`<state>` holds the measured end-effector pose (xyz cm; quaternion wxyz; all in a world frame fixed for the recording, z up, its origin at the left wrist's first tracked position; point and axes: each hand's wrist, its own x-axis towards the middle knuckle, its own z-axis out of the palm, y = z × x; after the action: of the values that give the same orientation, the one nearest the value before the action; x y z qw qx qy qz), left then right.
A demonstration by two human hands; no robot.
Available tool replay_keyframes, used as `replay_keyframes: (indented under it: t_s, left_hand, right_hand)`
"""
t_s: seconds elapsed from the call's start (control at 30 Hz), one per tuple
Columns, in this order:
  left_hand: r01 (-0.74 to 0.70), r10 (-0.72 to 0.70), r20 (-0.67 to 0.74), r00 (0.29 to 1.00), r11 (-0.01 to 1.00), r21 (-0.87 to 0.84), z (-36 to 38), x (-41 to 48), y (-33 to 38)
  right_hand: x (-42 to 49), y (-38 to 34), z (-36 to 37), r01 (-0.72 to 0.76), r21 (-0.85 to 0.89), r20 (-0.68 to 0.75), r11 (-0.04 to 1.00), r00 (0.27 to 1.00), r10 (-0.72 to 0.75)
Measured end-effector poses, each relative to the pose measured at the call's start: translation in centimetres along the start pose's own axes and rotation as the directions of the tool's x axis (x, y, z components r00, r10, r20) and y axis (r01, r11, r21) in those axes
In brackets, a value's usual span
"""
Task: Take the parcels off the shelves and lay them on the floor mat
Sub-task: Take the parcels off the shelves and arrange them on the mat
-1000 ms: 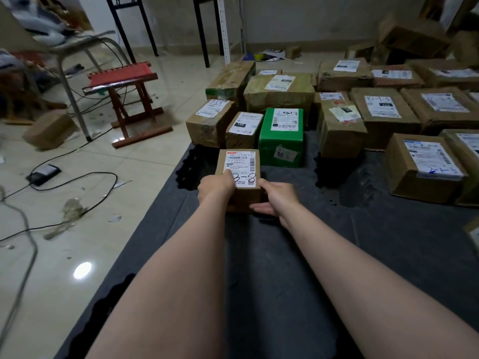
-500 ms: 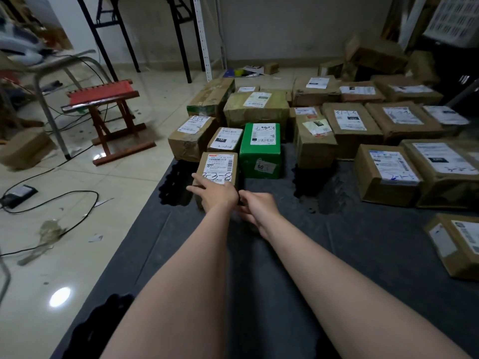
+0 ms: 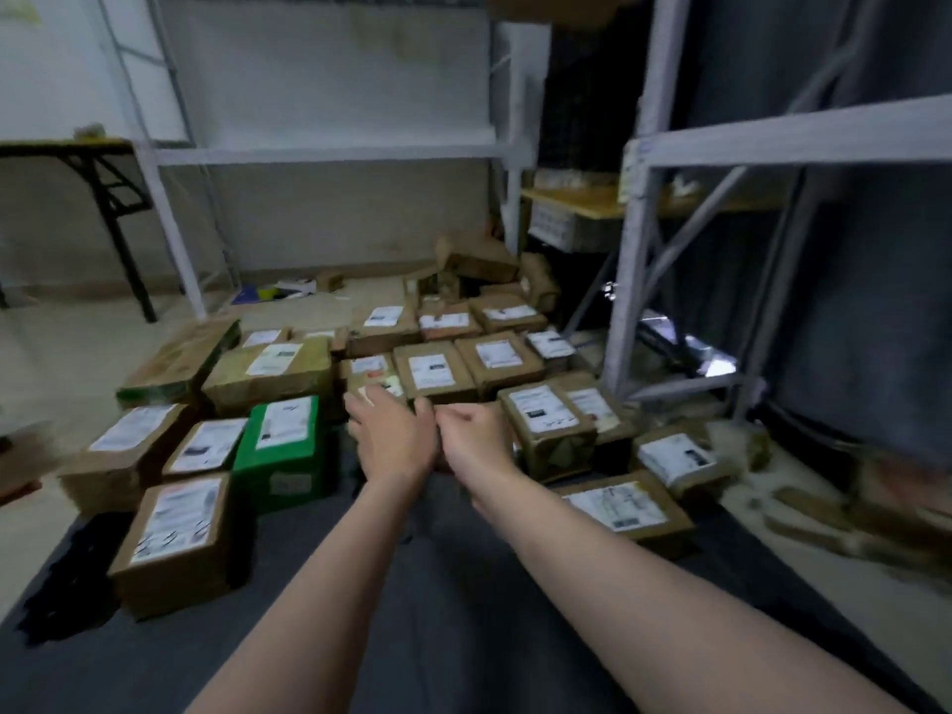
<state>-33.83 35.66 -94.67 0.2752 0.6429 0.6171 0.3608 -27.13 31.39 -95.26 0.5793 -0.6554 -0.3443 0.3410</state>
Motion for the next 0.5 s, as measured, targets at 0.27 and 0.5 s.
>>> replay_keyframes:
  t_s: [0.27, 0.5]
  left_hand:
    - [-0.518, 0.576, 0.145, 0.804, 0.799, -0.303, 6.1, -10.7, 26.2]
    - [-0.776, 0.870, -0.009, 0.494, 0.436, -0.457, 5.8, -19.2, 43.9]
  right_hand:
    - [-2.6, -15.0, -26.3, 0.324, -0.469, -0.340, 0.822, 0.793, -0.506]
    - [-7.6, -27.4, -42.1, 0.401, -0.722, -0.372, 0.564, 0.461, -0.805]
